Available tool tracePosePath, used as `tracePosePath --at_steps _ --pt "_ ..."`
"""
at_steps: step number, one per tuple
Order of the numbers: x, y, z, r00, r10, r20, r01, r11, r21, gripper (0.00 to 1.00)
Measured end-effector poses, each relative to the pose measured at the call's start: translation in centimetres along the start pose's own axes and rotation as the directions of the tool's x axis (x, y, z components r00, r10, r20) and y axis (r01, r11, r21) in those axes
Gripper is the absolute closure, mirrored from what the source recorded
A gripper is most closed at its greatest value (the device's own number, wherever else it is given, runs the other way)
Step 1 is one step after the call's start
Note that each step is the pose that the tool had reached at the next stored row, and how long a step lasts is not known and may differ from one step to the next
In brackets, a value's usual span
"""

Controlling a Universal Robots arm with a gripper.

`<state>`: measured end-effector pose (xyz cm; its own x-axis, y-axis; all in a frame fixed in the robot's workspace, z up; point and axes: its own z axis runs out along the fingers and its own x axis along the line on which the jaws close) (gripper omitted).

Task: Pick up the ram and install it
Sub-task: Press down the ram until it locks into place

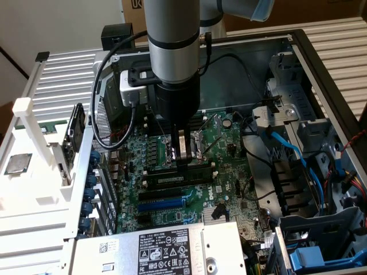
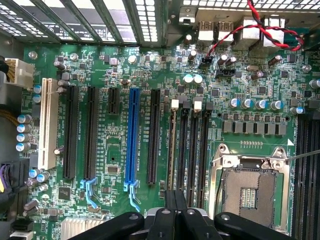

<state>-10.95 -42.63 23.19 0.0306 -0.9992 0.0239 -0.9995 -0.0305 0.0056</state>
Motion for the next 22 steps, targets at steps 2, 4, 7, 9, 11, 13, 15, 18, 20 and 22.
tracePosePath --at_steps 2,4,7,9,11,13,15,18,20,22 --pt "0.00 0.00 0.03 1.0000 0.000 0.0000 0.000 1.0000 0.0000 0.90" --pt "0.00 0.00 0.04 1.0000 0.000 -0.0002 0.000 1.0000 -0.0001 0.90" --pt "0.00 0.00 0.06 1.0000 0.000 0.0000 0.000 1.0000 -0.0001 0.90" --pt "0.00 0.00 0.06 1.0000 0.000 -0.0001 0.000 1.0000 0.0000 0.90" --pt "0.00 0.00 0.06 1.0000 0.000 0.0000 0.000 1.0000 0.0000 0.90" --pt "0.04 0.01 0.07 1.0000 0.000 0.0001 0.000 1.0000 0.0002 0.90" --pt "0.10 0.01 0.06 1.0000 0.000 0.0001 0.000 1.0000 0.0000 0.90" --pt "0.12 0.00 0.06 1.0000 0.000 0.0000 0.000 1.0000 0.0000 0.90" --pt "0.13 0.00 0.06 1.0000 0.000 0.0000 0.000 1.0000 0.0000 0.90" --pt "0.13 0.00 0.06 1.0000 0.000 0.0000 0.000 1.0000 0.0000 0.90"
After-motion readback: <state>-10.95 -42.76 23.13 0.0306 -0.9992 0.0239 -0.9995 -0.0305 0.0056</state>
